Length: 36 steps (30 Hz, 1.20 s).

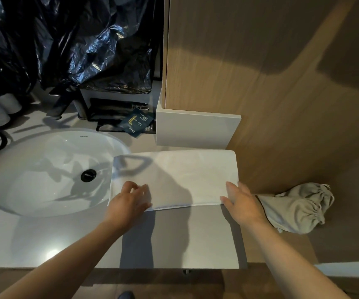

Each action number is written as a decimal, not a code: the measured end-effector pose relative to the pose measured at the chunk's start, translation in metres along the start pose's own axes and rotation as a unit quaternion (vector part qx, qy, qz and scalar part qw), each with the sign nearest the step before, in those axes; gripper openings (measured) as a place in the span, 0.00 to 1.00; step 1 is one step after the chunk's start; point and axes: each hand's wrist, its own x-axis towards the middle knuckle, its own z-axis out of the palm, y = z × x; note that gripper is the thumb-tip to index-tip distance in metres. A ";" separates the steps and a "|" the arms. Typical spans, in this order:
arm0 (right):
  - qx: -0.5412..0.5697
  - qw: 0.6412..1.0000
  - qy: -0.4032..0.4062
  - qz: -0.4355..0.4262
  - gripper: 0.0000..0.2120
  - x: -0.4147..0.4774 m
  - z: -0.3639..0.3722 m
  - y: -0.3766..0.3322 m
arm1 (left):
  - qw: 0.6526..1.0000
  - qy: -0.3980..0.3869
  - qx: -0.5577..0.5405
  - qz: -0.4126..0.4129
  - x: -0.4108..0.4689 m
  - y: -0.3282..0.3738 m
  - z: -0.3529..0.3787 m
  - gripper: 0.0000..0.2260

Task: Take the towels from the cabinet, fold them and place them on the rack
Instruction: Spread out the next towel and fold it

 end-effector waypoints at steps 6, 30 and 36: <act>0.018 0.999 0.031 0.025 0.21 -0.037 0.018 0.012 | 0.999 -0.030 0.024 -0.016 0.003 0.003 -0.003 0.22; 0.034 0.996 -0.003 -0.077 0.26 -0.003 0.008 -0.052 | 0.903 0.030 -0.305 -0.300 -0.054 0.054 0.016 0.22; 0.011 0.998 -0.049 -0.032 0.22 0.001 0.025 -0.050 | 0.855 0.045 -0.351 -0.379 -0.034 0.059 0.016 0.20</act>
